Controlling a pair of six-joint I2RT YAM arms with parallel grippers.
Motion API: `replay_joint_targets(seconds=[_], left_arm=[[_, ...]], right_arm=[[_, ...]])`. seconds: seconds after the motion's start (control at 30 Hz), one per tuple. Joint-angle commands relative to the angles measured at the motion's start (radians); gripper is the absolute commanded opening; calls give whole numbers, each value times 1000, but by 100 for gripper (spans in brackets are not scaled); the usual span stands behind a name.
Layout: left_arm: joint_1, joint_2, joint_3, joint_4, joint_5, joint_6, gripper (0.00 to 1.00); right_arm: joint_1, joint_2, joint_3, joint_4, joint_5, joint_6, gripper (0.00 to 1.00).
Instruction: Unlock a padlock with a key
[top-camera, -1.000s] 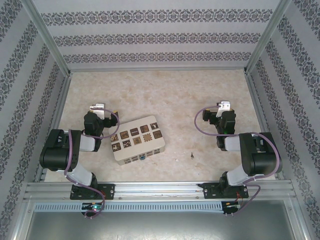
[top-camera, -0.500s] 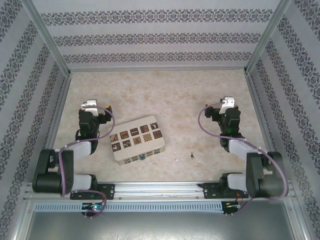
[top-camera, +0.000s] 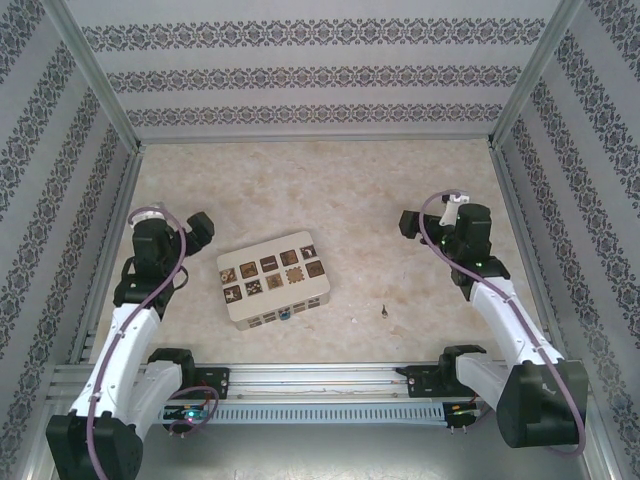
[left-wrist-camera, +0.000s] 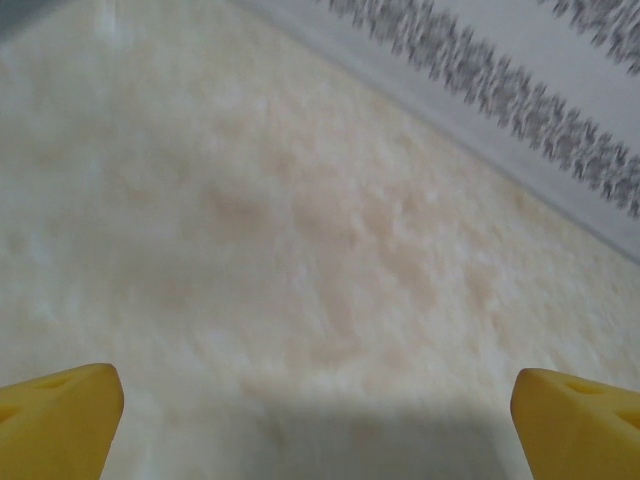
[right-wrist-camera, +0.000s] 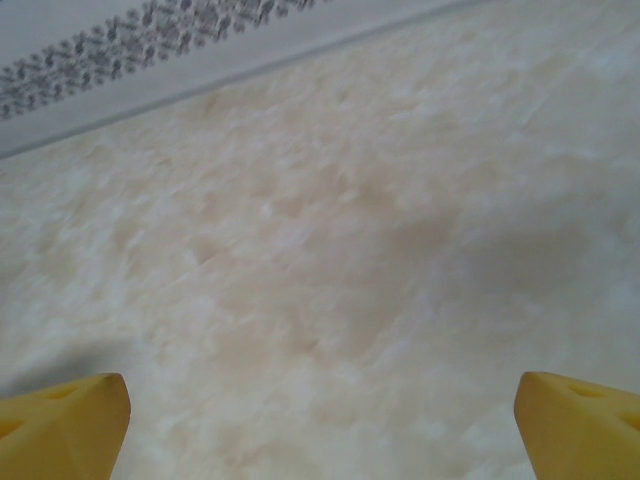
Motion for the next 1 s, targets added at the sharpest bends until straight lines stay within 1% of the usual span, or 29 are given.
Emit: replay_joint_targets(seconds=[0.0, 0.1, 0.23, 0.4, 0.47, 0.6, 0.73, 0.8, 0.87, 0.97], left_arm=[[9, -10, 54, -331, 118, -134, 99], [9, 0, 80, -431, 182, -148, 99], [10, 1, 66, -486, 314, -179, 99], [1, -24, 3, -453, 475, -248, 100], [-16, -24, -21, -425, 513, -279, 100], [-52, -1, -61, -343, 529, -317, 100], [-82, 84, -56, -265, 549, -329, 100], [-119, 121, -46, -212, 551, -341, 100], [-162, 149, -38, -179, 530, -348, 99], [-225, 184, -42, -93, 518, -395, 100]], right_arm=[[18, 15, 51, -157, -127, 79, 98], [38, 37, 72, -185, -158, 59, 99], [70, 61, 93, -227, -149, 19, 98], [88, 73, 99, -257, -113, -13, 99], [89, 77, 104, -259, -108, -17, 98], [91, 82, 118, -263, -73, -16, 98], [106, 87, 127, -258, -46, 13, 98], [114, 88, 128, -243, -49, 29, 98], [123, 96, 126, -236, -50, 13, 98], [134, 104, 129, -262, -30, 8, 98]])
